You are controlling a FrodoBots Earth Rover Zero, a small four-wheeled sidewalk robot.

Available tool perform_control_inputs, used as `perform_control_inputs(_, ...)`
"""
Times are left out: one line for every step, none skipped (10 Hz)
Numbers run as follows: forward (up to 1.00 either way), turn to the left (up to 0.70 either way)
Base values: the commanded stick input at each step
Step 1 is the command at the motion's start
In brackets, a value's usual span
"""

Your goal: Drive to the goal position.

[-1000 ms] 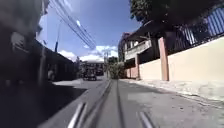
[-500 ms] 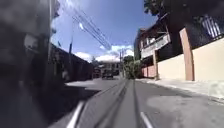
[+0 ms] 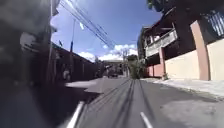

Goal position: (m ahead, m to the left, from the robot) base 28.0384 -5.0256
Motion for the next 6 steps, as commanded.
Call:
perform_control_inputs(1.00,0.02)
perform_control_inputs(1.00,0.00)
perform_control_inputs(1.00,0.00)
perform_control_inputs(1.00,0.00)
perform_control_inputs(1.00,0.00)
perform_control_inputs(1.00,0.00)
